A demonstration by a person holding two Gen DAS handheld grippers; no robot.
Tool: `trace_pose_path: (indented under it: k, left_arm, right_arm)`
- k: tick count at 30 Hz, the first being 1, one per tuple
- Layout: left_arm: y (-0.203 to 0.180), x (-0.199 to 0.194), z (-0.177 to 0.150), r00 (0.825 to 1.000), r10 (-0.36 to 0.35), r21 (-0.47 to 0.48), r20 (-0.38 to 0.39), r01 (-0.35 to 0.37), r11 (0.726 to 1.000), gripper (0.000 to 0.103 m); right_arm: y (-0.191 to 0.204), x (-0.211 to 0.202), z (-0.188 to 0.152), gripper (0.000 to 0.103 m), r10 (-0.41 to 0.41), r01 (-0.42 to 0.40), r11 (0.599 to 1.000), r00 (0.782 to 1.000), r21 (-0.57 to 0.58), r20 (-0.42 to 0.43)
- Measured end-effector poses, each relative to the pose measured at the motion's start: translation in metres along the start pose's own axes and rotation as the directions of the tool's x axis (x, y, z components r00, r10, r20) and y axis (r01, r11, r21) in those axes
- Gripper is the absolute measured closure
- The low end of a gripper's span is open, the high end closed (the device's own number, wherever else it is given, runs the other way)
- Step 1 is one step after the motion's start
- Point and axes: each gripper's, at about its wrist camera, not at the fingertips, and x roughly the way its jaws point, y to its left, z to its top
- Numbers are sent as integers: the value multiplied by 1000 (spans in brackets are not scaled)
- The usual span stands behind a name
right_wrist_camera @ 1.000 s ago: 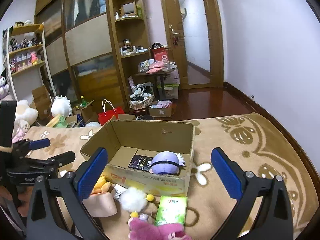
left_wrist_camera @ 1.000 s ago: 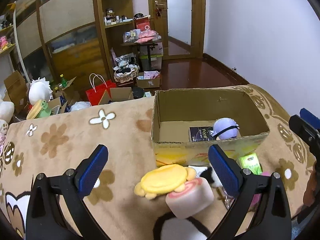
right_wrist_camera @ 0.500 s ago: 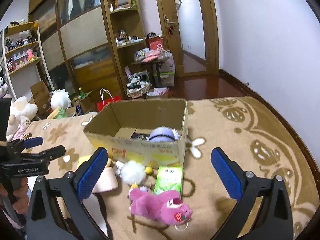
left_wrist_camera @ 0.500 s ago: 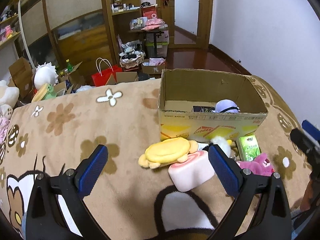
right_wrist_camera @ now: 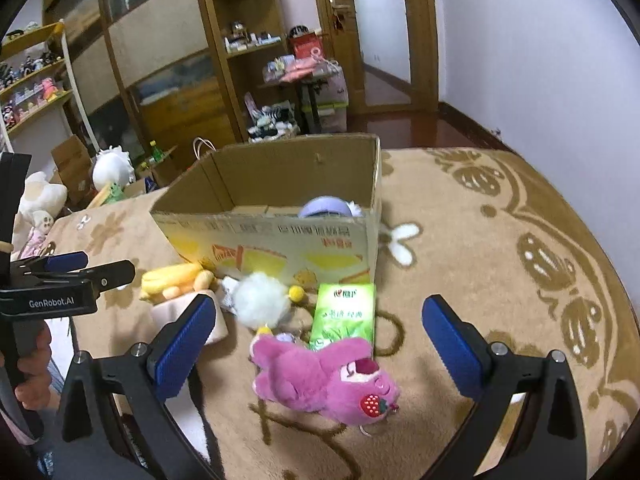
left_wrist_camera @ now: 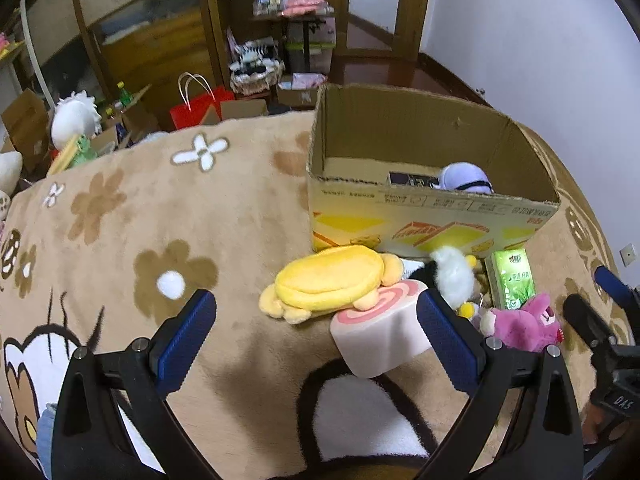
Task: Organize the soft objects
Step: 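Grasp the pink-swirl cushion with the left tool while the right tool grasps the pink bear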
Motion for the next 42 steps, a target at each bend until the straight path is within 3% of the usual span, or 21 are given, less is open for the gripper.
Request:
trace_pose_path:
  k: [9,21,33,42]
  left_arm:
    - [-18,25,-5,995,-45,28,-90,47,998,3]
    - [-32,61,-11,972,-91,9,-216,95,995,3]
    - [-35,85,-14,955,-109,-25,-274,106,994,3]
    - [-30,104,-11,945,-108,-32,-310,104,994,3]
  right_arm:
    - [2,27,-15,0,-9,9,1000,994,-4,-110]
    - [2,56,-29,0,-73,72,997,972,-16,-225]
    - [0,80,-39,0,-77,81,997,944,1,-321]
    - [-9,93,-40,0,-44,66,996,938,53,-344]
